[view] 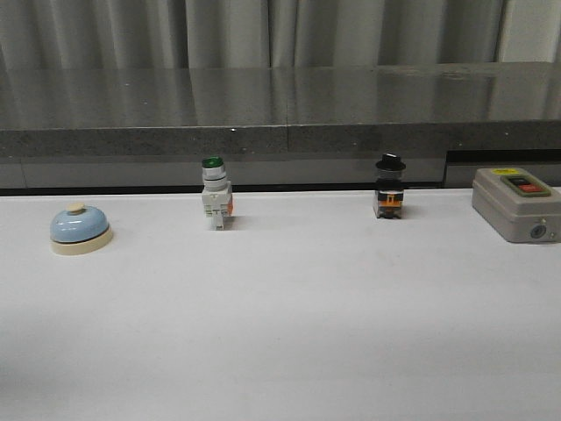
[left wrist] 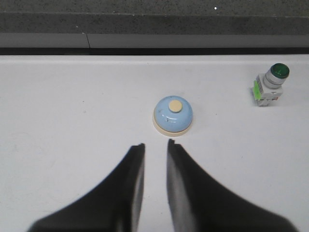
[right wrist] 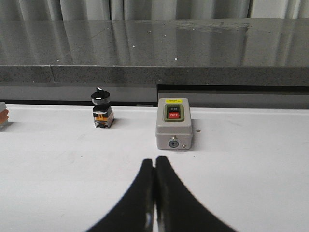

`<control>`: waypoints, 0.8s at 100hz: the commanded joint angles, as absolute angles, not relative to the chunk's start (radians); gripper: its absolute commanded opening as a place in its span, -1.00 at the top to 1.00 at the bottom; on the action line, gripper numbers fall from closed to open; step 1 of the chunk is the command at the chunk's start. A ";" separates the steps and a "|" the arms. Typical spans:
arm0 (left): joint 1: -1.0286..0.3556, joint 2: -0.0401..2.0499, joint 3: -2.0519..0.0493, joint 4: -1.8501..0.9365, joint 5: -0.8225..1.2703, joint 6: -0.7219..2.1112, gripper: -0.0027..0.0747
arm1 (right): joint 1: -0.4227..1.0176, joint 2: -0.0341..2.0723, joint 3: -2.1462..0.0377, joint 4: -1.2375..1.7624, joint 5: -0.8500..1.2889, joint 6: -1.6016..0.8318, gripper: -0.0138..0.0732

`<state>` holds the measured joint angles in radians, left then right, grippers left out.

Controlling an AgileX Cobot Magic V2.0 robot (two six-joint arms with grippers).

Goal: Place and press bell with both arms

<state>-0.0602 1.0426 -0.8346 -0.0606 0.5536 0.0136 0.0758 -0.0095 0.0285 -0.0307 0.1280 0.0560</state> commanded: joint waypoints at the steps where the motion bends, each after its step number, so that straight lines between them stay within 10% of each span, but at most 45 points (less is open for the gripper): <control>1: -0.059 1.038 -0.874 -0.075 0.512 0.007 -0.15 | 0.069 -0.030 0.012 -0.039 0.038 0.047 0.82; 13: -0.059 1.038 -0.874 -0.075 0.504 0.007 -0.94 | 0.069 -0.030 0.012 -0.039 0.038 0.047 0.82; 80: -0.142 1.454 -1.095 -0.065 0.434 0.013 -0.72 | 0.069 -0.030 0.012 -0.039 0.038 0.047 0.82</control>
